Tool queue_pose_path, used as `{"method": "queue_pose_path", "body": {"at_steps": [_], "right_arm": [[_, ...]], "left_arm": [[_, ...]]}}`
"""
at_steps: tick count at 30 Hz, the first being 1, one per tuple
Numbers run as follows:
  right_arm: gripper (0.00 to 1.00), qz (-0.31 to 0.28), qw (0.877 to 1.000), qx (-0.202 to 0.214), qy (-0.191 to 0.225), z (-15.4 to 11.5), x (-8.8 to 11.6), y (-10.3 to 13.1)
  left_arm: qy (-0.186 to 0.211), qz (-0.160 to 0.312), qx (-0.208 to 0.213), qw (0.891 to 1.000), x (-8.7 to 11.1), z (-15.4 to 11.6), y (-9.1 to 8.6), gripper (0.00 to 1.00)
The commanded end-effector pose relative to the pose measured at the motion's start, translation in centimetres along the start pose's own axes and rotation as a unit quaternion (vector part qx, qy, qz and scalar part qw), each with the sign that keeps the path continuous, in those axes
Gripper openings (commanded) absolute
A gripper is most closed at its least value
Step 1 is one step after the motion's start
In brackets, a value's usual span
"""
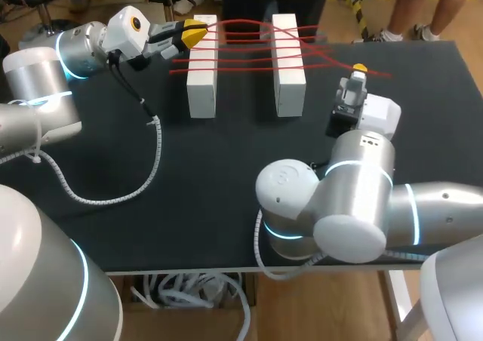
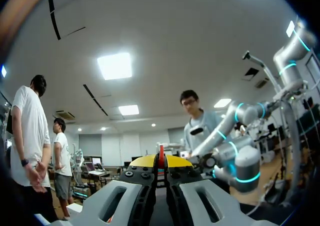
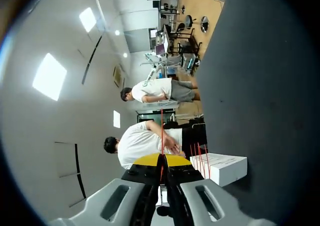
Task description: Grab the tape and strap the tape.
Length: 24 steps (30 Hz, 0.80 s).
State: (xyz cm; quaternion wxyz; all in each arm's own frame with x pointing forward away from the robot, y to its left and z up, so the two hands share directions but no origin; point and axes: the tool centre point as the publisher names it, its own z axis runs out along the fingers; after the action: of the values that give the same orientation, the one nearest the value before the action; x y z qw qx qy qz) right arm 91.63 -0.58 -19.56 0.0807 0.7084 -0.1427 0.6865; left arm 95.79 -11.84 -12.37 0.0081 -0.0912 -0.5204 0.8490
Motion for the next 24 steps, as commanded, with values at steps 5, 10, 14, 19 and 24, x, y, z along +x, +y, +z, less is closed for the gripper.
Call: {"method": "queue_pose_path", "body": {"at_steps": [5, 10, 14, 19, 24], "right_arm": [[0.0, -0.001, 1.0, -0.001, -0.001, 0.0, 0.1, -0.1], [0.0, -0.001, 1.0, -0.001, -0.001, 0.0, 0.1, -0.1], [0.0, -0.001, 1.0, -0.001, -0.001, 0.0, 0.1, -0.1], [0.0, -0.001, 1.0, -0.001, -0.001, 0.0, 0.1, -0.1], [0.0, -0.001, 1.0, -0.001, -0.001, 0.0, 0.1, -0.1]], "left_arm": [[0.001, 0.0, 0.001, 1.0, 0.0, -0.1, 0.1, 0.0], [-0.02, -0.113, -0.143, 0.983, -0.2, 0.0, 0.2, 0.0], [-0.042, -0.224, -0.3, 0.926, -0.6, 0.7, 0.2, 0.0], [-0.046, -0.284, -0.392, 0.874, -0.5, 1.1, 0.8, 0.0], [-0.046, -0.284, -0.392, 0.874, -0.5, 1.1, 0.8, 0.0]]}}
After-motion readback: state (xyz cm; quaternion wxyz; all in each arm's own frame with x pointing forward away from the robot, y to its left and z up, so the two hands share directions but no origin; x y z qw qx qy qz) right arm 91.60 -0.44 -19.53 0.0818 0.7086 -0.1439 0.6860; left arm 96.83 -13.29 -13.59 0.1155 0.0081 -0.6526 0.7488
